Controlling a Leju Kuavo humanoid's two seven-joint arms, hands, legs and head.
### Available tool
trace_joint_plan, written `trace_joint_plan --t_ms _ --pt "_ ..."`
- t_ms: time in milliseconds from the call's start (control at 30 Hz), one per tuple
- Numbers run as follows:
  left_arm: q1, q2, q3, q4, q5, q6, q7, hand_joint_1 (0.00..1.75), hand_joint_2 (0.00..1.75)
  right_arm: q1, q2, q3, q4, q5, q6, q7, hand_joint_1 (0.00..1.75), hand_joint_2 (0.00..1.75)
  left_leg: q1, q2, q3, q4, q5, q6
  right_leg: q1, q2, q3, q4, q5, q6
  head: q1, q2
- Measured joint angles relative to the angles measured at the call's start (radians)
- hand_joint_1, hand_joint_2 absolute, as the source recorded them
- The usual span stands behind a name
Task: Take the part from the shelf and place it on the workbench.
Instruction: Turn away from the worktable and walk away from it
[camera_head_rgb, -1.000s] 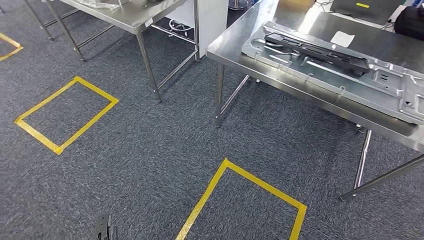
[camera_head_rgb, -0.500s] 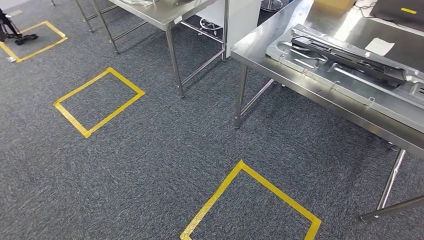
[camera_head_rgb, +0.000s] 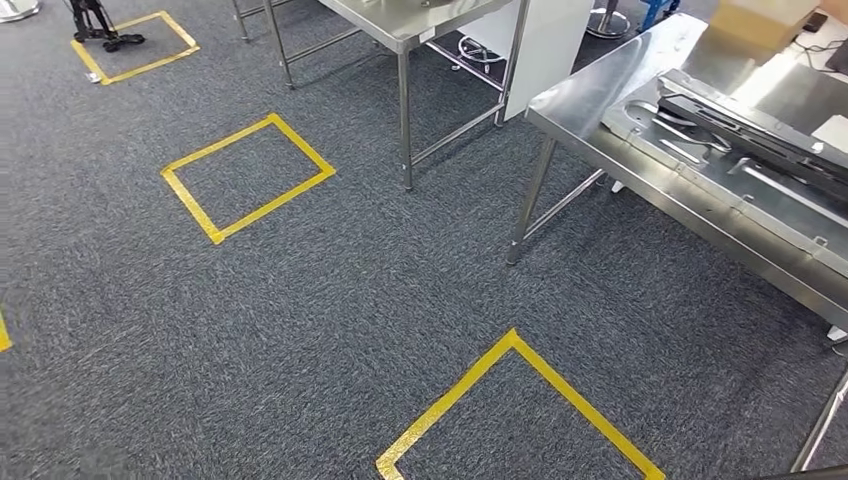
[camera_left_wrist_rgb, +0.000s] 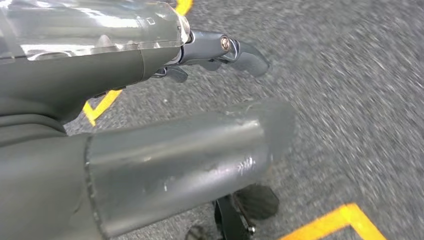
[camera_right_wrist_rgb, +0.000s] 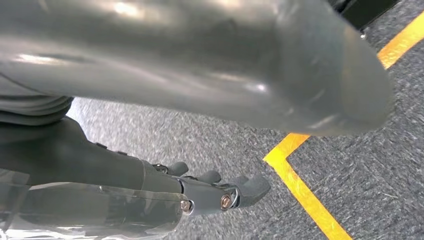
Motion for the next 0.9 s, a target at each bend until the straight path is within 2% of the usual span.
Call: trace_joint_plan --t_ms 33,67,100,167,200,233,300,333,367,433,467,500,533,567,600,633,667,700,733,800,833,867,900 --pt "0.000 0.000 0.000 0.000 0.001 0.000 0.004 0.00 0.00 0.001 0.000 0.000 0.000 0.002 0.002 0.000 0.00 0.00 0.000 -0.012 -0.002 0.001 0.002 -0.001 0.000 0.002 -0.002 0.008 0.008 0.000 0.000 0.000" --pt "0.000 0.001 0.000 0.000 0.001 -0.001 0.007 0.00 0.00 0.001 0.000 0.000 0.000 0.003 0.004 -0.001 0.00 0.00 0.000 -0.024 -0.002 0.002 0.003 -0.003 -0.001 0.006 0.019 -0.031 0.039 -0.002 0.000 0.000" --pt "0.000 0.001 0.000 0.000 0.002 -0.002 0.009 0.00 0.00 0.002 0.000 0.000 0.000 0.004 0.005 -0.001 0.00 0.00 0.000 -0.037 -0.003 0.004 0.003 -0.005 -0.002 0.017 0.052 -0.097 0.078 -0.004 0.000 0.000" --pt "-0.002 0.002 0.000 0.001 0.002 -0.004 0.013 0.00 0.00 0.003 -0.001 0.000 0.000 0.004 0.006 -0.002 0.00 0.00 -0.002 -0.060 -0.007 0.011 0.004 -0.014 -0.003 0.060 0.114 -0.228 0.128 -0.013 0.001 0.000" --pt "-0.003 0.002 0.000 0.001 0.001 -0.004 0.015 0.00 0.00 0.003 -0.001 0.000 0.000 0.005 0.007 -0.002 0.00 0.00 -0.003 -0.069 -0.012 0.013 0.006 -0.020 -0.003 0.075 0.127 -0.258 0.135 -0.017 0.001 0.000" --pt "-0.003 0.002 0.000 0.002 0.001 -0.004 0.018 0.00 0.00 0.003 -0.001 0.000 0.000 0.006 0.008 -0.003 0.00 0.00 -0.003 -0.079 -0.016 0.014 0.008 -0.027 -0.002 0.080 0.130 -0.269 0.132 -0.021 0.000 0.000" --pt "-0.002 0.004 0.000 0.002 -0.001 -0.004 0.024 0.00 0.00 0.000 0.000 0.000 0.000 0.008 0.009 -0.005 0.00 0.00 0.000 -0.093 -0.023 0.015 0.011 -0.040 -0.002 0.057 0.131 -0.274 0.138 -0.032 0.000 0.000" --pt "-0.001 0.004 0.000 0.002 -0.002 -0.004 0.027 0.00 0.00 0.000 0.000 0.000 0.000 0.008 0.010 -0.006 0.00 0.00 0.000 -0.084 -0.030 0.027 0.003 -0.044 -0.003 0.045 0.132 -0.278 0.141 -0.040 -0.001 0.000" --pt "-0.001 0.005 0.000 0.003 -0.003 -0.004 0.029 0.00 0.00 0.000 0.001 0.000 0.000 0.009 0.010 -0.007 0.00 0.00 -0.001 -0.064 -0.045 0.057 -0.017 -0.048 -0.004 0.031 0.133 -0.282 0.144 -0.048 -0.004 0.000" --pt "-0.003 0.006 0.000 0.004 -0.006 -0.003 0.031 0.00 0.00 0.004 0.001 0.000 0.000 0.009 0.011 -0.009 0.00 0.00 -0.001 -0.012 -0.096 0.174 -0.084 -0.053 0.000 0.004 0.131 -0.285 0.146 -0.057 -0.011 0.000" --pt "-0.004 0.006 0.000 0.004 -0.007 -0.003 0.032 0.00 0.00 0.006 0.001 0.000 0.000 0.009 0.011 -0.009 0.00 0.00 0.000 0.002 -0.126 0.243 -0.116 -0.055 0.002 -0.011 0.129 -0.284 0.146 -0.059 -0.013 0.000" --pt "-0.004 0.006 0.000 0.004 -0.008 -0.003 0.033 0.00 0.00 0.007 0.001 0.000 0.000 0.010 0.012 -0.009 0.00 0.00 0.001 0.010 -0.146 0.291 -0.132 -0.057 0.005 -0.024 0.127 -0.282 0.145 -0.059 -0.013 0.000" --pt "-0.003 0.007 0.000 0.005 -0.009 -0.003 0.035 0.00 0.00 0.008 0.001 0.000 0.000 0.012 0.013 -0.010 0.00 0.00 0.002 0.014 -0.149 0.306 -0.131 -0.058 0.006 -0.037 0.125 -0.280 0.145 -0.060 -0.013 0.000" --pt "-0.002 0.007 0.000 0.005 -0.009 -0.003 0.038 0.00 0.00 0.007 0.001 0.000 0.000 0.014 0.014 -0.010 0.00 0.00 0.002 0.018 -0.130 0.278 -0.111 -0.057 0.007 -0.049 0.124 -0.279 0.144 -0.060 -0.013 0.000" --pt "-0.001 0.008 0.000 0.006 -0.009 -0.004 0.042 0.00 0.00 0.006 0.001 0.000 0.000 0.016 0.015 -0.011 0.00 0.00 0.002 0.027 -0.092 0.213 -0.080 -0.055 0.008 -0.059 0.124 -0.277 0.143 -0.059 -0.013 0.000" --pt "-0.002 0.009 0.000 0.006 -0.009 -0.004 0.045 0.00 0.00 0.005 0.001 0.000 0.000 0.018 0.016 -0.012 0.00 0.00 0.000 0.046 -0.049 0.136 -0.055 -0.051 0.010 -0.069 0.125 -0.276 0.142 -0.057 -0.014 0.000" --pt "-0.004 0.010 0.000 0.006 -0.009 -0.004 0.048 0.00 0.00 0.005 0.001 0.000 0.000 0.019 0.017 -0.014 0.00 0.00 -0.003 0.061 -0.015 0.072 -0.035 -0.045 0.013 -0.079 0.127 -0.274 0.139 -0.053 -0.013 0.000" --pt "-0.006 0.011 0.000 0.006 -0.010 -0.003 0.050 0.00 0.00 0.004 0.001 0.000 0.000 0.020 0.018 -0.016 0.00 0.00 -0.007 0.072 0.005 0.032 -0.026 -0.040 0.015 -0.087 0.128 -0.273 0.138 -0.049 -0.012 0.000" --pt "-0.008 0.012 0.000 0.006 -0.010 -0.003 0.052 0.00 0.00 0.003 0.001 0.000 0.000 0.022 0.018 -0.019 0.00 0.00 -0.010 0.075 0.009 0.017 -0.026 -0.036 0.016 -0.095 0.129 -0.272 0.137 -0.044 -0.011 0.000" --pt "-0.006 0.013 0.000 0.007 -0.009 -0.003 0.054 0.00 0.00 -0.001 0.001 0.000 0.000 0.023 0.018 -0.022 0.00 0.00 -0.009 0.056 0.008 0.014 -0.020 -0.026 0.016 -0.105 0.132 -0.272 0.136 -0.033 -0.010 0.000" --pt "-0.005 0.013 0.001 0.007 -0.009 -0.002 0.055 0.00 0.00 -0.004 0.000 0.000 0.000 0.024 0.018 -0.023 0.00 0.00 -0.007 0.048 0.009 0.009 -0.015 -0.021 0.015 -0.093 0.132 -0.267 0.129 -0.027 -0.010 0.000" --pt "-0.005 0.014 0.001 0.007 -0.009 -0.002 0.056 0.00 0.00 -0.004 0.000 0.000 0.000 0.025 0.018 -0.024 0.00 0.00 -0.004 0.040 0.009 0.005 -0.010 -0.014 0.013 -0.071 0.124 -0.248 0.113 -0.021 -0.007 0.000" --pt "-0.006 0.013 0.001 0.008 -0.009 -0.002 0.058 0.00 0.00 -0.003 -0.001 0.000 0.000 0.026 0.019 -0.025 0.00 0.00 -0.002 0.032 0.009 0.001 -0.005 -0.008 0.011 -0.043 0.106 -0.205 0.083 -0.016 -0.005 0.000"
